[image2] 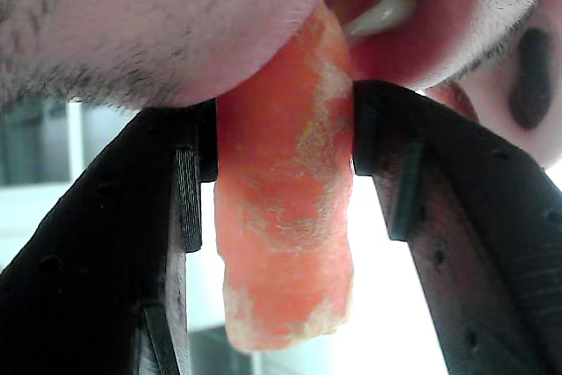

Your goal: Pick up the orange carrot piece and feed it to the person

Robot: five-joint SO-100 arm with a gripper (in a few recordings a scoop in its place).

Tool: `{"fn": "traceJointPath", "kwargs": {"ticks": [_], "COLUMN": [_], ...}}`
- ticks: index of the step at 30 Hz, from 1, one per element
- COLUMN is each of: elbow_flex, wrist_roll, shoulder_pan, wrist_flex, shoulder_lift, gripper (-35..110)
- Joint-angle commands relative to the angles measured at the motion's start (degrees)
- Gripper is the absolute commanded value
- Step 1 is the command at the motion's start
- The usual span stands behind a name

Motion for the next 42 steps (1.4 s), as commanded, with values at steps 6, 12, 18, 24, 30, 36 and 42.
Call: {"fn": "traceJointPath", "kwargs": {"ticks": [6,12,18,24,30,36,42], "elbow_flex": [-0.97,-0.88,-0.88,3.25,6.50,6.86,8.17], "wrist_roll": [0.44,0.44,0.44,2.64,9.49,11.60,12.13], "shoulder_pan": [0.26,0.62,4.04,9.93,13.18,14.85,16.52], "wrist_flex": [-0.09,-0.09,-0.09,-0.09,-0.09,-0.09,0.62], "shoulder_lift": [9.49,10.20,10.20,10.28,10.37,10.99,14.59], "gripper": [24,24,24,24,24,24,8]}}
